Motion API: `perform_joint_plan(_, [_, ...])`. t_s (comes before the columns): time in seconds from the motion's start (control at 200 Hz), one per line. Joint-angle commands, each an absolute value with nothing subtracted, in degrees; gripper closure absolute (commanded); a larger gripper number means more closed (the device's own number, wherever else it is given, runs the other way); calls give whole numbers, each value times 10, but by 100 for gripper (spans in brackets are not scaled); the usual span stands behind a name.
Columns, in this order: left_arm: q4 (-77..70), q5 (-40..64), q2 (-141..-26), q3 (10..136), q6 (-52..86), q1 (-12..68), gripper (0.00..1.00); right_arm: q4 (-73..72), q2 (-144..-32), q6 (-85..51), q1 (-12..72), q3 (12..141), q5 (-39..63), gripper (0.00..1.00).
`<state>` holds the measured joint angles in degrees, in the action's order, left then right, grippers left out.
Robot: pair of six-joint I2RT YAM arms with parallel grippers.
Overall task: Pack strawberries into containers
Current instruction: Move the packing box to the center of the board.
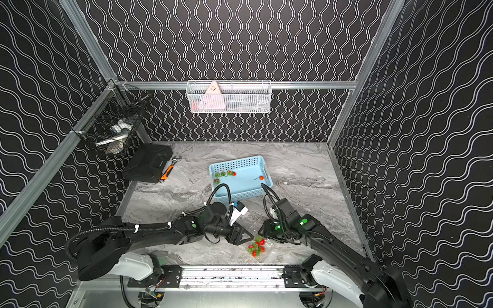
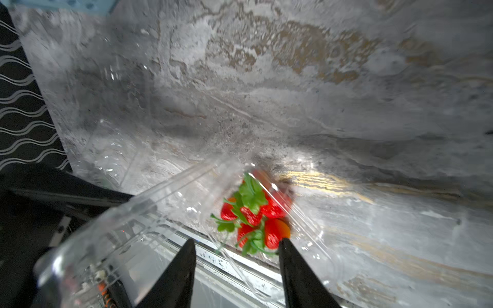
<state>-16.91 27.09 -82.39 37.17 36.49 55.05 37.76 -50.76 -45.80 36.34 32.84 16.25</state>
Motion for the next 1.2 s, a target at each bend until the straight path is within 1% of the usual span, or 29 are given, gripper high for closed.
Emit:
perform_joint_plan(0.0, [-186, 253, -826, 381, 370, 562, 30, 445, -450, -512, 359, 343, 92, 45])
perform_joint_plan(0.15, [-179, 246, -823, 389, 365, 574, 30, 528, -397, -527, 350, 376, 54, 42])
perform_joint_plan(0.31, [-186, 241, -824, 391, 368, 585, 30, 579, -387, -556, 349, 382, 80, 40])
perform_joint_plan(0.445, [-200, 236, -825, 384, 372, 589, 30, 631, -401, -553, 350, 380, 87, 40])
perform_joint_plan(0.581, [-211, 234, -827, 382, 375, 590, 30, 655, -443, -558, 350, 366, 83, 41])
perform_joint_plan(0.806, [-206, 236, -823, 384, 370, 590, 30, 642, -469, -578, 350, 331, 96, 43])
perform_joint_plan(0.961, [-217, 239, -823, 379, 371, 590, 30, 603, -475, -591, 350, 300, 134, 44])
perform_joint_plan(1.196, [-223, 239, -821, 374, 374, 590, 30, 557, -473, -608, 351, 272, 159, 47])
